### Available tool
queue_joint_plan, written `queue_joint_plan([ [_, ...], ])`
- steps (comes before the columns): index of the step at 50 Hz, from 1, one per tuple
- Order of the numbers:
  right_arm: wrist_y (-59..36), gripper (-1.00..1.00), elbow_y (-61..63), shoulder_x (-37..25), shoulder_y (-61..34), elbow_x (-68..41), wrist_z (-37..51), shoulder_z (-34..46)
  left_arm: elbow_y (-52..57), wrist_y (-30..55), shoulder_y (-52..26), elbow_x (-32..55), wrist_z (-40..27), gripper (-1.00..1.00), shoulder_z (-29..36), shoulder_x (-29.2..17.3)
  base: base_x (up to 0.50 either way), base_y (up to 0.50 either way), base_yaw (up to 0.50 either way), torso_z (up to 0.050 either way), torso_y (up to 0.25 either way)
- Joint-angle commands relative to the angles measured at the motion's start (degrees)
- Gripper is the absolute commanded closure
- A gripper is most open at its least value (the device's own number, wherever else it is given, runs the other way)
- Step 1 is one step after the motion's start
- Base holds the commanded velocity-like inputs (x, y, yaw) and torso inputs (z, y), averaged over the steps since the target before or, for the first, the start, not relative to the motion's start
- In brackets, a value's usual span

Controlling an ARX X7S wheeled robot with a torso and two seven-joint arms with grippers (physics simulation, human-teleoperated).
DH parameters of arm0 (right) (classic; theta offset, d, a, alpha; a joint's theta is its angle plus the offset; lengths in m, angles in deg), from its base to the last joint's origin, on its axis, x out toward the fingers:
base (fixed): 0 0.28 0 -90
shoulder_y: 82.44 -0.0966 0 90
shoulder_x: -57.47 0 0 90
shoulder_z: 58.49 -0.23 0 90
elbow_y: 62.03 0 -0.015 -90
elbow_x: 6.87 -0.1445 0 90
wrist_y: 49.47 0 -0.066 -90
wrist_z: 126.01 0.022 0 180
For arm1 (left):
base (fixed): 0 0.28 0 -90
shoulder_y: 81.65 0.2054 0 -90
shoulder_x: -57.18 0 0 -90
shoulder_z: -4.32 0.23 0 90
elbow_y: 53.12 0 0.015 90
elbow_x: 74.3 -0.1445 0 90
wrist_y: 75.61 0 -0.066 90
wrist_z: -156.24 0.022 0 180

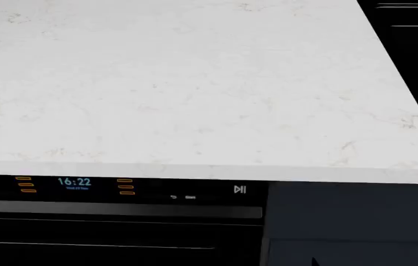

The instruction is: Navigate to the shelves.

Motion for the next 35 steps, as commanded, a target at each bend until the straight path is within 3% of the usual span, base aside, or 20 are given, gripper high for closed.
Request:
queue_joint_plan([
  [1,0.0,-1.0,0.0,-0.6,-0.1,-0.6,0.8,0.8,0.6,0.6,0.0,0.5,-0.6,-1.0,0.6,-0.5,0.0,0.0,0.0,0.0,0.0],
  [19,0.2,-1.0,-0.6,-3.3,-0.6,-2.9,4.3,4.1,0.7,0.2,0.0,4.0,-4.2,-1.0,3.4,-3.2,0.0,0.0,0.0,0.0,0.0],
  [21,0.6,-1.0,-1.0,-3.4,-0.7,-3.1,4.4,4.3,1.6,3.3,-0.1,3.5,-5.2,-1.0,3.7,-3.3,0.0,0.0,0.0,0.0,0.0],
  [22,20.9,-1.0,-10.5,-6.6,-3.4,7.9,12.2,5.2,-10.8,-12.0,-7.7,-27.7,-29.6,-1.0,10.0,-6.0,0.0,0.0,0.0,0.0,0.0],
  [23,0.4,-1.0,-0.6,-0.5,-0.4,-0.3,0.9,0.9,1.9,3.1,0.1,-0.6,-2.5,-1.0,0.8,-0.4,0.0,0.0,0.0,0.0,0.0],
  [35,1.9,-1.0,-2.8,-2.7,-1.9,-2.4,3.3,3.7,-0.3,2.9,-1.7,1.6,-5.2,-1.0,3.4,-2.6,0.0,0.0,0.0,0.0,0.0],
])
